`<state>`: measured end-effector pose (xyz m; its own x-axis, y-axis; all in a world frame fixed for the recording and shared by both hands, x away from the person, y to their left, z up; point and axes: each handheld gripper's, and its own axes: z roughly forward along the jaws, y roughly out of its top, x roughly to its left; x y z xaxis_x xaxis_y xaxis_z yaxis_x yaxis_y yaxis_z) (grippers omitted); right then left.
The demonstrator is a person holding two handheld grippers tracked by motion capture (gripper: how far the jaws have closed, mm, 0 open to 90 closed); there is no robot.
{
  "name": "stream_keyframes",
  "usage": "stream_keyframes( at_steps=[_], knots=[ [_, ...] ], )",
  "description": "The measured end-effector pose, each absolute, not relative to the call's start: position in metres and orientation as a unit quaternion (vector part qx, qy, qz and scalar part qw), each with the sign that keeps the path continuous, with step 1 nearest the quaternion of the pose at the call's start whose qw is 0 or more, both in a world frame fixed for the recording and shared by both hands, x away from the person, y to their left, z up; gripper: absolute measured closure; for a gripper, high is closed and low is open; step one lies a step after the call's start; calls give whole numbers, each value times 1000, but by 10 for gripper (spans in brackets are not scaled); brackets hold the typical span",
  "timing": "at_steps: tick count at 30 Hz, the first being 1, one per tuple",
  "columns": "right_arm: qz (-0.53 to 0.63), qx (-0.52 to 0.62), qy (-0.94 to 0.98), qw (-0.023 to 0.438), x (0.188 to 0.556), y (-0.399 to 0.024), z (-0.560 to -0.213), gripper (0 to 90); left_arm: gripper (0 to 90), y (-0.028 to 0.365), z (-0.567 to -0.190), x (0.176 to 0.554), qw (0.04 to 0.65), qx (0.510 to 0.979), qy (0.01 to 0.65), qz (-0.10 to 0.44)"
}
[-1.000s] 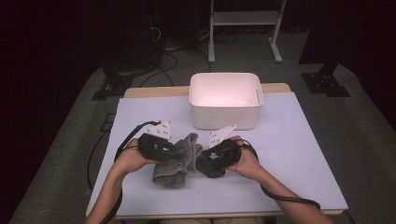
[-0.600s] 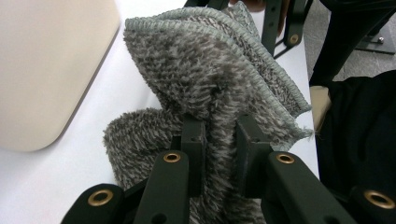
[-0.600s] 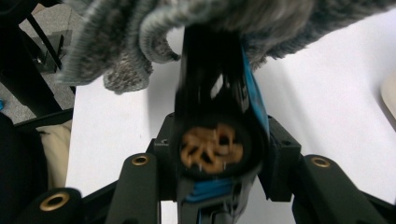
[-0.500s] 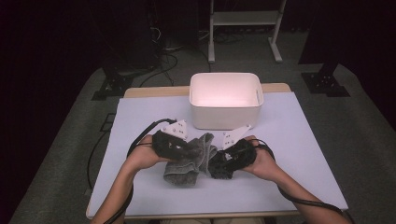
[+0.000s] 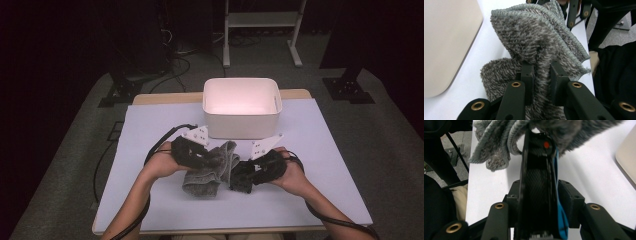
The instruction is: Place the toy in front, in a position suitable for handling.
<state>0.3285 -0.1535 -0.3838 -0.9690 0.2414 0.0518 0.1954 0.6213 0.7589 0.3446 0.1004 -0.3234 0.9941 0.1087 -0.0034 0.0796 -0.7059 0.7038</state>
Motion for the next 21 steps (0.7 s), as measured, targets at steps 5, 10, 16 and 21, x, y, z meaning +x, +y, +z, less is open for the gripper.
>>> stream_keyframes(
  at_steps=[5, 10, 16, 21],
  knots=[
    [418, 107, 902, 26, 329, -143, -383, 570, 763, 100, -316, 341, 386, 921, 41, 23],
    [421, 91, 903, 14, 329, -125, -382, 570, 763, 104, -305, 335, 390, 920, 37, 28],
    [421, 77, 904, 9, 327, -107, -383, 568, 760, 106, -306, 332, 370, 927, 42, 34],
    [424, 78, 902, 1, 329, -108, -385, 549, 762, 109, -312, 332, 373, 926, 50, 32]
  ],
)
